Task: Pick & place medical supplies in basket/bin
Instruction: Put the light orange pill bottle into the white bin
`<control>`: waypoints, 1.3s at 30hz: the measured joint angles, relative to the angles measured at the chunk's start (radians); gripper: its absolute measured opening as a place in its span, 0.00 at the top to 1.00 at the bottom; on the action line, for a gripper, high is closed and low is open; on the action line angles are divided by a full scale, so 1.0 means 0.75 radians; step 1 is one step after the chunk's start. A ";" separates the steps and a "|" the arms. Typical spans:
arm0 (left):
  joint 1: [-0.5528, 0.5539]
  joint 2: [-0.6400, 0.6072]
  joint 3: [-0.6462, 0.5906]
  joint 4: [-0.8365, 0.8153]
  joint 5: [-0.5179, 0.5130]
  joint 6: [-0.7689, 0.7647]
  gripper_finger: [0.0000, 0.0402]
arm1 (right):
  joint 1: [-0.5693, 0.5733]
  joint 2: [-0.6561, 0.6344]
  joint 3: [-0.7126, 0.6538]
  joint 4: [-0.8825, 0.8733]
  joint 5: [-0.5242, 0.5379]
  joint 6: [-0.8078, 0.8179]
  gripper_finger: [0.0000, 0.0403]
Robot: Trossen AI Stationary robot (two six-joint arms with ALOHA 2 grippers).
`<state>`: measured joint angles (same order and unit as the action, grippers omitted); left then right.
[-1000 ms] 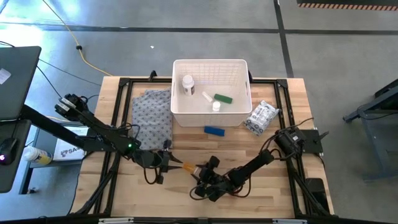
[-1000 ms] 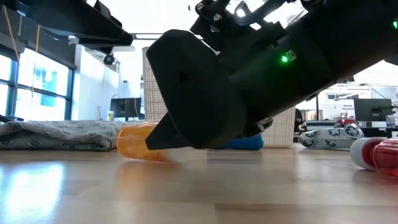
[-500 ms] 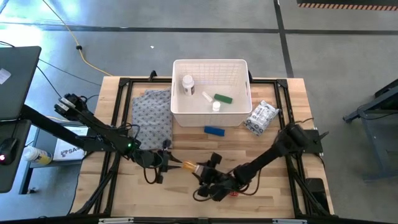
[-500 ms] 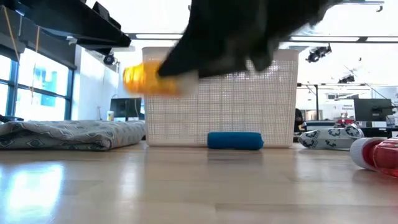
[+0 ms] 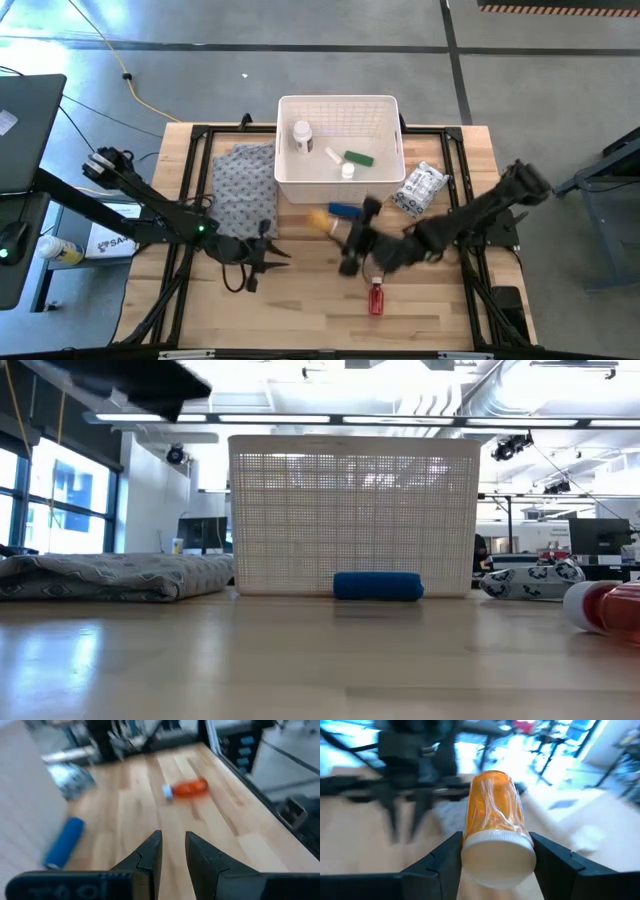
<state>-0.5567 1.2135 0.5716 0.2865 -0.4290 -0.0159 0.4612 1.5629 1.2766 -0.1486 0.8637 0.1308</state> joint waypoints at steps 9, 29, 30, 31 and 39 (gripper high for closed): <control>0.001 -0.122 0.001 0.011 -0.014 0.048 0.71 | -0.429 -0.191 0.028 -0.100 -0.199 -0.184 0.51; 0.000 -0.107 0.000 -0.107 -0.046 0.084 0.71 | -1.113 0.002 0.227 -0.815 -0.909 0.036 0.51; 0.001 -0.111 0.001 -0.098 -0.052 0.091 0.71 | -1.128 0.005 0.227 -0.833 -0.935 0.038 0.51; 0.001 -0.118 0.001 -0.098 -0.056 0.097 0.71 | -1.139 0.006 0.226 -0.847 -0.945 0.038 0.51; 0.001 -0.152 0.001 -0.106 -0.080 0.131 0.71 | -1.145 -0.016 0.227 -0.863 -0.957 0.039 0.51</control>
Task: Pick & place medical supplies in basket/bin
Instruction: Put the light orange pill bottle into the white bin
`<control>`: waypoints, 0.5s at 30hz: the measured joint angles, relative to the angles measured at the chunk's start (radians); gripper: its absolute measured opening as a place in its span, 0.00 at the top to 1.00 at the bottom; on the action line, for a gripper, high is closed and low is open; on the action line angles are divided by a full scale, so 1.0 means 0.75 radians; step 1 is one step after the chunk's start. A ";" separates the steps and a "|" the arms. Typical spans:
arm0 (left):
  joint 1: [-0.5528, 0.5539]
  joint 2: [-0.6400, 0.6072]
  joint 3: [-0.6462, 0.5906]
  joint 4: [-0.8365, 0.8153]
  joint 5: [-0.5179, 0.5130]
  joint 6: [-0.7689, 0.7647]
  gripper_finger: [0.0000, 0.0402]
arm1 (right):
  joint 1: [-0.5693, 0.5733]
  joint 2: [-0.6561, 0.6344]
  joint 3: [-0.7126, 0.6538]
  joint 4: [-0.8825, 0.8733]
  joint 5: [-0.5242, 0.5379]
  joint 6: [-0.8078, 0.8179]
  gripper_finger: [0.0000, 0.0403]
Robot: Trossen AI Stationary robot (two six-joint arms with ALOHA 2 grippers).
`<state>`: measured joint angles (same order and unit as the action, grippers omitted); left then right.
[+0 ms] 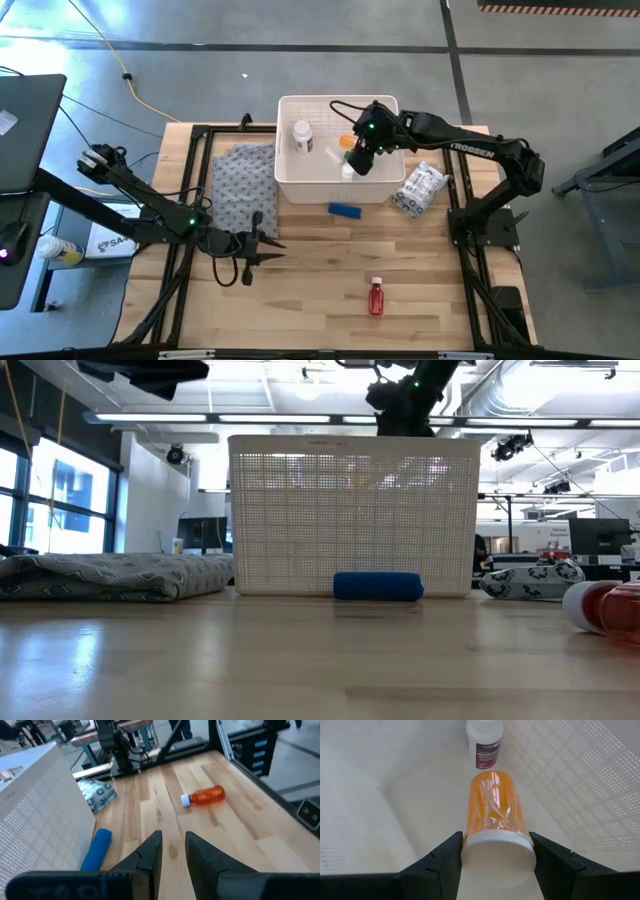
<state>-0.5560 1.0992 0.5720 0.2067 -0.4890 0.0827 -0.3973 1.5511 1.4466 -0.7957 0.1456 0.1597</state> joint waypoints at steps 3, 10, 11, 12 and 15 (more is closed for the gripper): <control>0.000 0.002 0.000 -0.013 -0.004 0.018 0.71 | -0.002 -0.001 0.000 -0.022 -0.011 0.030 0.51; 0.000 0.002 0.000 -0.045 -0.005 0.024 0.71 | 0.011 -0.009 0.059 -0.154 -0.076 0.086 0.51; 0.000 0.002 0.000 -0.045 -0.005 0.023 0.71 | 0.020 -0.009 0.098 -0.193 -0.070 0.090 0.51; 0.000 0.002 0.000 -0.048 -0.005 0.023 0.71 | 0.030 -0.010 0.147 -0.243 -0.059 0.091 0.51; 0.000 0.002 0.000 -0.046 -0.005 0.024 0.71 | 0.055 -0.014 0.292 -0.369 -0.031 0.099 0.51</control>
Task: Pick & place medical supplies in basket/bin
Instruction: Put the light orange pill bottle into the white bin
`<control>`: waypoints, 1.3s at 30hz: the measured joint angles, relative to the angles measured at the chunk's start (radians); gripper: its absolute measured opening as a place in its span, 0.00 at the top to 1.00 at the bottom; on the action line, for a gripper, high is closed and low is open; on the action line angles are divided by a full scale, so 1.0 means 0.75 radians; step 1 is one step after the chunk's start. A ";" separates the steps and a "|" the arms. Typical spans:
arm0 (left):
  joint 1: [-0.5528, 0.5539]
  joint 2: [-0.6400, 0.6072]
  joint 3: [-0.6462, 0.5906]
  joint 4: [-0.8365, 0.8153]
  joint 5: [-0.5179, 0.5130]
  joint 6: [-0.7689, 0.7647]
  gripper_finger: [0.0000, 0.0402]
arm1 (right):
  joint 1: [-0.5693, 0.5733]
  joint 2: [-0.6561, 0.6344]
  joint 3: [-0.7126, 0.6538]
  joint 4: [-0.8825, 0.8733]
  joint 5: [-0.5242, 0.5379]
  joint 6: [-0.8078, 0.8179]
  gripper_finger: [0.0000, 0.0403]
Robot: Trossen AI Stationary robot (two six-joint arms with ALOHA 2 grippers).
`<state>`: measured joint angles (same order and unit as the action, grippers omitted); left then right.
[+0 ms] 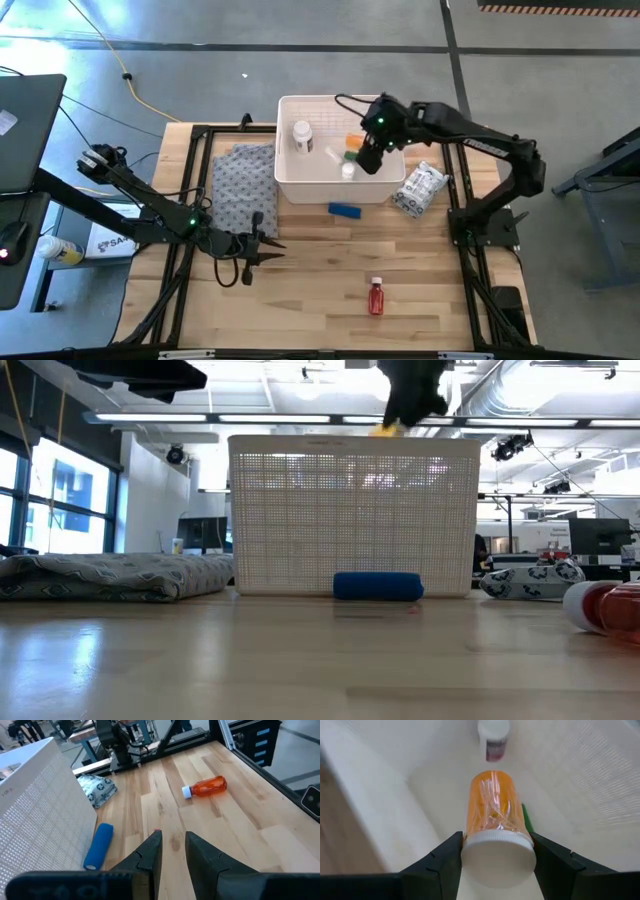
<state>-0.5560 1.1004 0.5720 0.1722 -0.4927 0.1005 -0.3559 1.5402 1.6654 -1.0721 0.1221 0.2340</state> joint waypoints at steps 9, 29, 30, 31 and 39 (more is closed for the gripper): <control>0.000 0.000 0.000 0.044 0.001 0.028 0.71 | -0.074 0.153 0.257 -0.228 0.004 -0.022 0.51; 0.000 0.000 0.000 0.014 0.001 0.106 0.71 | -0.234 0.883 0.573 -0.501 -0.240 -0.289 0.51; 0.000 0.000 0.000 0.010 0.001 0.107 0.71 | -0.237 0.887 0.574 -0.529 -0.245 -0.292 0.51; 0.000 0.000 0.000 0.010 0.001 0.110 0.71 | -0.243 0.889 0.574 -0.560 -0.246 -0.298 0.51; 0.001 0.000 0.000 0.009 0.001 0.110 0.71 | -0.251 0.886 0.572 -0.668 -0.281 -0.314 0.51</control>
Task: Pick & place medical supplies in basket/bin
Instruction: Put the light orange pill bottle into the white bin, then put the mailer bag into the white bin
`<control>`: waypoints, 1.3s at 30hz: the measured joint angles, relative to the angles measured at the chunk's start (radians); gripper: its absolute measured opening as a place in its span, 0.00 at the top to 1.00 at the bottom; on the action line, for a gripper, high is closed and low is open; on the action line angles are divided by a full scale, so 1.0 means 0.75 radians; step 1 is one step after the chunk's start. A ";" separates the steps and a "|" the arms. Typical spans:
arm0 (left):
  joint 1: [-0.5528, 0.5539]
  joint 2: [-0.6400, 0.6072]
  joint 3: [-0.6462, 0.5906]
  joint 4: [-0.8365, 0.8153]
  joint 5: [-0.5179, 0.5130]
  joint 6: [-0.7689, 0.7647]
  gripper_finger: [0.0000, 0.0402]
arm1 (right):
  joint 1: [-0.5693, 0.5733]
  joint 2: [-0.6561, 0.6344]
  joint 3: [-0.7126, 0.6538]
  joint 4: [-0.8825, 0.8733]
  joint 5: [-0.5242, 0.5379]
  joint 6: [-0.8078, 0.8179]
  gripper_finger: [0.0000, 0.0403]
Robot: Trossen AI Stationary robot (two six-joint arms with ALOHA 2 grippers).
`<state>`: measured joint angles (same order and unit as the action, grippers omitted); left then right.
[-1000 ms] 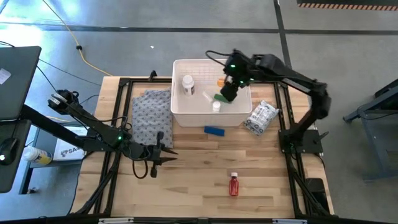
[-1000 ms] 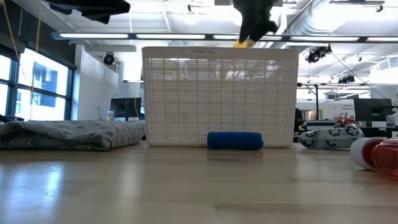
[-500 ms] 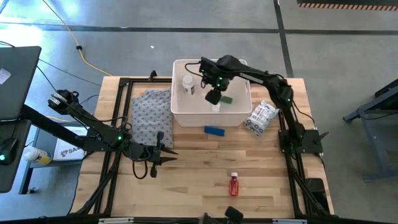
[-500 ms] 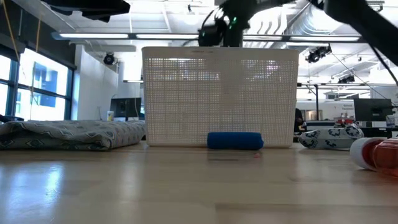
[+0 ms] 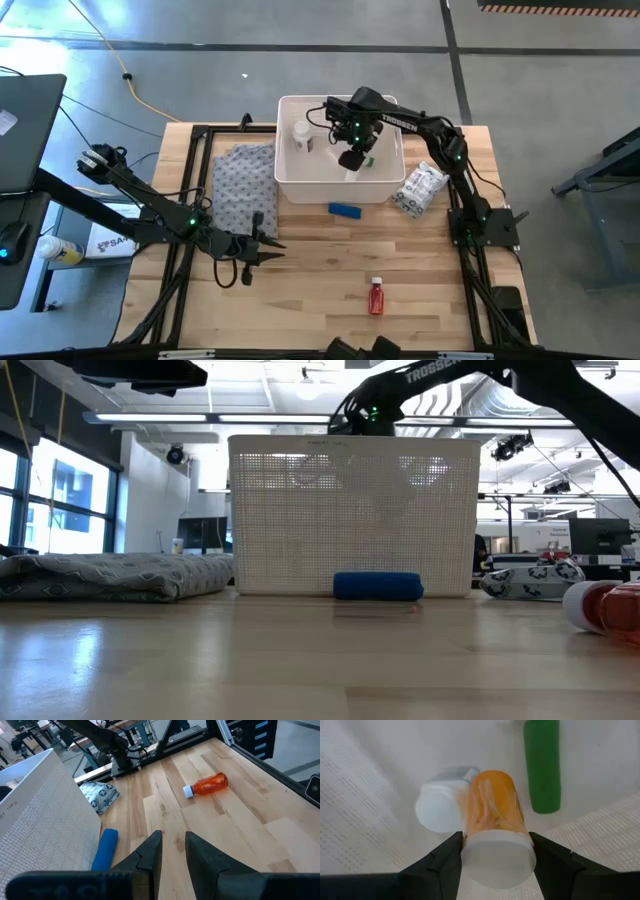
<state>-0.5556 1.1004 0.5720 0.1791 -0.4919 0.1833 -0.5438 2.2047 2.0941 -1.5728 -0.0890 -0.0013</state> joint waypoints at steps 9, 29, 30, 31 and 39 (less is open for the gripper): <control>-0.001 0.000 0.000 0.001 0.000 -0.001 0.71 | 0.000 0.023 -0.007 0.003 -0.046 -0.036 0.51; 0.000 0.000 0.000 0.001 0.004 0.005 0.71 | -0.008 0.022 -0.161 0.044 -0.059 -0.068 0.45; 0.000 0.000 0.000 0.001 0.004 0.005 0.71 | -0.007 0.021 -0.161 0.044 -0.060 -0.067 0.44; 0.000 0.000 0.000 0.001 0.004 0.005 0.71 | -0.006 0.020 -0.161 0.044 -0.060 -0.068 0.43; -0.001 0.000 0.000 -0.001 0.004 0.004 0.71 | 0.004 0.020 -0.161 0.059 -0.094 -0.070 0.43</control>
<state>-0.5560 1.1004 0.5720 0.1781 -0.4892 0.1864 -0.5409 2.2196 1.9736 -1.5288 -0.1597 -0.0538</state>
